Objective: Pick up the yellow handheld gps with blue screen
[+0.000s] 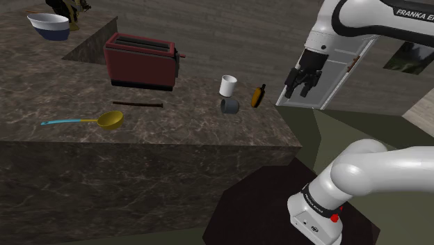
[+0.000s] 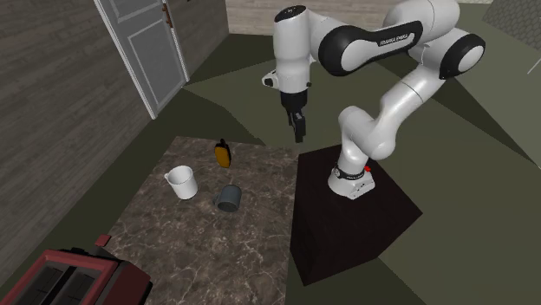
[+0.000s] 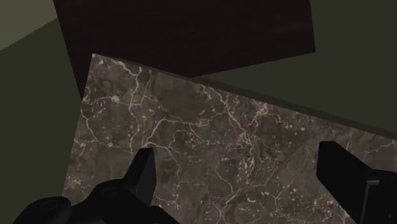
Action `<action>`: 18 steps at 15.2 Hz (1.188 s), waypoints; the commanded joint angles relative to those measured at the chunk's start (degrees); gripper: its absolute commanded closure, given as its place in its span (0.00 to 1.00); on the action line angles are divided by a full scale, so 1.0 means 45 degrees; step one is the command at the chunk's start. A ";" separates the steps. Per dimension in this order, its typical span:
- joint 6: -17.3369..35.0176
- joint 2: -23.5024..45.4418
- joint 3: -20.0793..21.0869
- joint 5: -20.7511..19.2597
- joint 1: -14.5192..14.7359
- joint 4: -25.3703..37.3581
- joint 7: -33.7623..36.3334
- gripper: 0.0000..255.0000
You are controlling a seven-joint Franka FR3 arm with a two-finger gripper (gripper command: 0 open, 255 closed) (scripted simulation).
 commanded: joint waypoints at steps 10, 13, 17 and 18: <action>-0.1516 0.6854 -0.1657 -0.0192 -0.0147 0.5214 -0.2047 0.00; -0.2373 0.9169 -0.2047 -0.0059 -0.0288 0.7295 -0.2769 0.00; -0.3815 1.2375 -0.2379 0.0192 -0.0675 1.0470 -0.3698 0.00; -0.4238 1.3211 -0.2423 0.0259 -0.0813 1.1363 -0.3913 0.00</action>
